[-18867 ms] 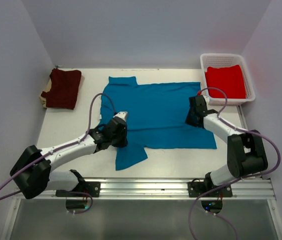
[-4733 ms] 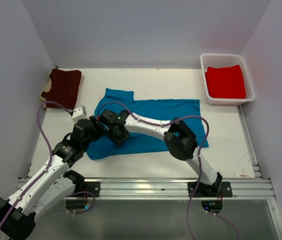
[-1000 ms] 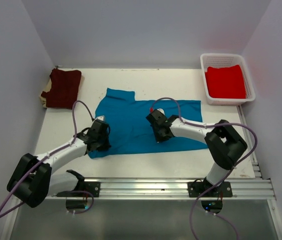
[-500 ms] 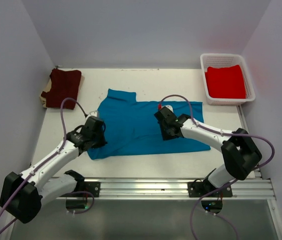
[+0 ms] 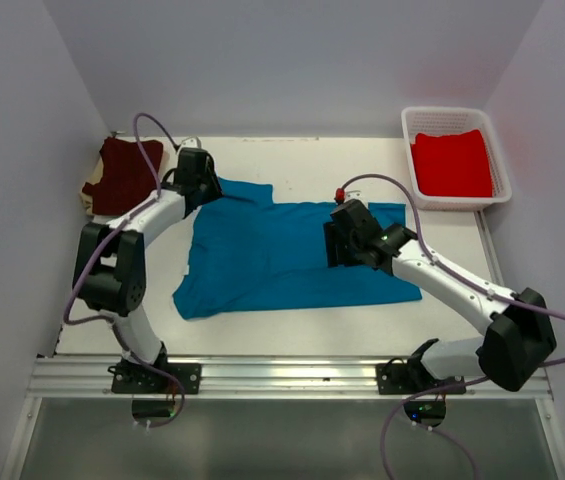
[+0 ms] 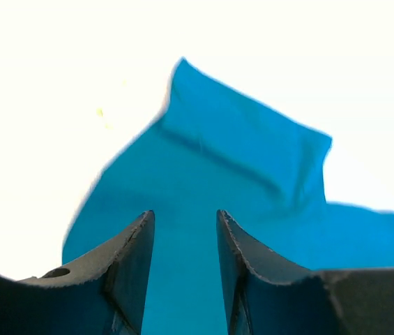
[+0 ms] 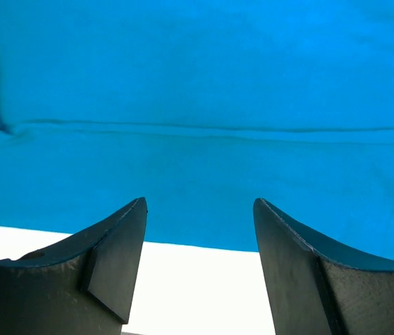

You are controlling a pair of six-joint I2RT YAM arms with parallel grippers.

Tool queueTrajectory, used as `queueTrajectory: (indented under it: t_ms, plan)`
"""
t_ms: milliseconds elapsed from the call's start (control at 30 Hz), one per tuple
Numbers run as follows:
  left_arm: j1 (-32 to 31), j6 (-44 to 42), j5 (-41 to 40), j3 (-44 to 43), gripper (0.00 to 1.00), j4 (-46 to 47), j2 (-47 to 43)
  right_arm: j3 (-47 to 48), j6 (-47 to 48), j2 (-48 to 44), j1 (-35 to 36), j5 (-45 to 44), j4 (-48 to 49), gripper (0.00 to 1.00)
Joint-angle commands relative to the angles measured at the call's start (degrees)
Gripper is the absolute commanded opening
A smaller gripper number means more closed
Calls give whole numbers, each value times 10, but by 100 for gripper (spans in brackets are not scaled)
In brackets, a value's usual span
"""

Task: Fold and stack the t-shirts
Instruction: Grap the side of the flattened tshirt furthest away from the robot with both arms

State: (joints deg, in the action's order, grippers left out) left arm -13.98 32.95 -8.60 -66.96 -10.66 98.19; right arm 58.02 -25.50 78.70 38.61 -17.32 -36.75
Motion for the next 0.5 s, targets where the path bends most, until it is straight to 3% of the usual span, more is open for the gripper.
queueTrajectory:
  t_ms: [0, 233, 467]
  plan:
    - [24, -46, 8, -90, 45, 50, 70, 6, 4, -59, 0, -18, -24, 67]
    - [66, -76, 50, -249, 47, 31, 225, -16, 2, -100, 1, -15, -47, 67]
    - [91, -83, 137, -288, 47, 50, 294, -22, -4, -127, 0, -17, -64, 68]
